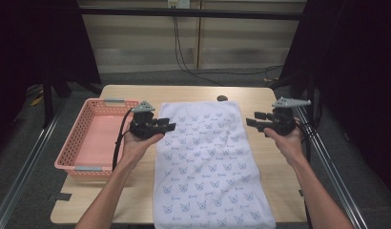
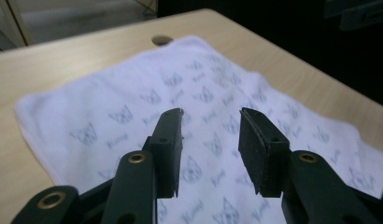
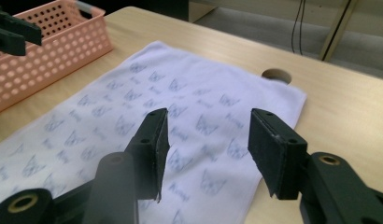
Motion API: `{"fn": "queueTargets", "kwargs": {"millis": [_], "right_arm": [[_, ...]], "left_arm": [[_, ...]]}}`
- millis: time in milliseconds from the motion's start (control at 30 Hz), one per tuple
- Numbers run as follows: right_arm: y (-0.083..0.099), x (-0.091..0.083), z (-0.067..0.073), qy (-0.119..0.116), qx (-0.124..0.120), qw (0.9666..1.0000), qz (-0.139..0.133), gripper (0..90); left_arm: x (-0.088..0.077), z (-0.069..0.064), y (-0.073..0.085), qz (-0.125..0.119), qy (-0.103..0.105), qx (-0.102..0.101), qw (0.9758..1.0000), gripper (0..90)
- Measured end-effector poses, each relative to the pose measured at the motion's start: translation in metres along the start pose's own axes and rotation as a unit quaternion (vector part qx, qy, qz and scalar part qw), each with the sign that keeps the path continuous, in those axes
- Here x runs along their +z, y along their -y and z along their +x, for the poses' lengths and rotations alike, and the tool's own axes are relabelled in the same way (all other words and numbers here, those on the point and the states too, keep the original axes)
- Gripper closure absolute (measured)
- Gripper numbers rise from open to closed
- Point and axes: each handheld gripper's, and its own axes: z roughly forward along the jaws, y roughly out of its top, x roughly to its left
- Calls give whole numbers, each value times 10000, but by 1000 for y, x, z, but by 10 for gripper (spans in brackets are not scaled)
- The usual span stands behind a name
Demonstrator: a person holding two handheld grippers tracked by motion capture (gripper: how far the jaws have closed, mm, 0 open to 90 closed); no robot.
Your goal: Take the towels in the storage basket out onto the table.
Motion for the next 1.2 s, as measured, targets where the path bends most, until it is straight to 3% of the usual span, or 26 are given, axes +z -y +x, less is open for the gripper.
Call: {"fn": "queueTargets", "kwargs": {"millis": [67,133,167,233,267,300,333,400,433,467,500,567,667,700,733,767,800,833,867,900,933,1000,1033,1133,1167,1200], "right_arm": [[16,-5,5,-201,52,9998,15,483],[24,-8,8,-243,65,9997,-2,482],[41,-11,14,-345,63,9993,126,483],[57,-14,19,-509,165,9983,229,482],[66,-15,23,-561,111,9978,335,482],[71,-15,25,-560,94,9977,373,481],[71,-15,25,-560,94,9977,373,481],[92,-14,33,-658,29,9957,658,478],[92,-14,33,-658,29,9957,658,478],[106,-10,39,-557,3,9942,922,442],[111,-8,41,-541,13,9935,1000,438],[120,-5,46,-613,-116,9912,1165,436],[127,2,48,-538,-285,9885,1387,426],[130,7,50,-468,-448,9866,1495,439],[130,7,50,-468,-448,9866,1495,439],[130,7,52,-430,-557,9866,1469,465],[130,6,56,-200,-759,9852,1526,546],[130,6,56,-200,-759,9852,1526,546],[131,3,58,-151,-713,9853,1546,659],[131,3,58,-151,-713,9853,1546,659],[135,-5,58,-181,-690,9854,1544,748],[137,-9,57,-192,-675,9858,1526,774],[142,-20,56,-226,-562,9854,1591,827],[146,-28,56,-266,-494,9853,1611,850],[150,-35,56,-341,-360,9852,1639,857],[150,-35,56,-341,-360,9852,1639,857]], "left_arm": [[-2,-7,10,-36,137,-63,9999,596],[-2,-12,17,-7,159,-91,9998,618],[-2,-21,31,69,291,-206,9993,633],[-2,-31,48,209,404,-185,9988,651],[-2,-31,48,209,404,-185,9988,651],[-3,-37,61,340,451,-191,9982,649],[-3,-37,61,340,451,-191,9982,648],[-5,-47,84,791,549,-95,9953,643],[-5,-47,84,791,549,-95,9953,635],[-6,-48,88,833,576,-124,9948,635],[-6,-47,94,911,590,-143,9940,629],[-6,-47,103,1085,618,-176,9920,608],[-6,-45,111,1204,563,-132,9910,566],[-7,-43,112,1203,447,-122,9917,554],[-7,-43,112,1197,401,-158,9919,554],[-7,-40,112,1163,469,-230,9918,548],[-7,-39,112,1126,452,-250,9923,530],[-5,-39,112,1149,400,-168,9924,530],[-3,-38,113,1165,383,-192,9923,505],[-1,-38,113,1205,362,-219,9918,505],[3,-39,114,1261,371,-175,9912,493],[7,-42,113,1302,375,-38,9908,491],[9,-43,112,1294,381,-2,9909,514],[14,-49,111,1330,393,138,9902,591],[16,-58,111,1381,323,468,9888,641],[16,-58,111,1381,323,468,9888,714]]}}
